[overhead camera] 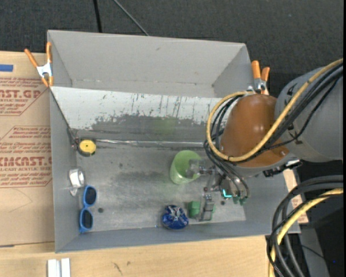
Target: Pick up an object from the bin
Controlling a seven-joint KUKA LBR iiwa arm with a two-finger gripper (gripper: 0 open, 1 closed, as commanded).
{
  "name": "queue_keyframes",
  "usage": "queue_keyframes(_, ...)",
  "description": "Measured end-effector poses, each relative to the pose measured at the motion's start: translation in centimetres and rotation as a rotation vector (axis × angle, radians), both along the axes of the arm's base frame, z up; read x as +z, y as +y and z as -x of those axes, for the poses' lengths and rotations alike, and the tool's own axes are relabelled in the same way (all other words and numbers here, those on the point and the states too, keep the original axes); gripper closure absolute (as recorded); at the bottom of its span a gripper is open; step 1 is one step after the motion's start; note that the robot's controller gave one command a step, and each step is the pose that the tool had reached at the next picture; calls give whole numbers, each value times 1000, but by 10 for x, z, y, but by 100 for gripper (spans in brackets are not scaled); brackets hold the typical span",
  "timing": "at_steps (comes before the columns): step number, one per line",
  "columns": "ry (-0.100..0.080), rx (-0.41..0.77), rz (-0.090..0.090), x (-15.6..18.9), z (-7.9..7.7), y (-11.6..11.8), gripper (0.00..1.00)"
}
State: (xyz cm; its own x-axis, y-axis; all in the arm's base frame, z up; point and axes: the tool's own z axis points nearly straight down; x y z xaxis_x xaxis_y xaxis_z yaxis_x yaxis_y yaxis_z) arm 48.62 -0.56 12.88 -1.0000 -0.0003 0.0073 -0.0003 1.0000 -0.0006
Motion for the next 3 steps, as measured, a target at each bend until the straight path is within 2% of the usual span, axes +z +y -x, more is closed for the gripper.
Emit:
queue_keyframes(1, -20, 219, -1, -53, 2, 16, 0)
queue_keyframes(2, -17, 219, -1, -52, 3, 16, 100)
queue_keyframes(3, -17, 207, 0, 87, -16, 2, 100)
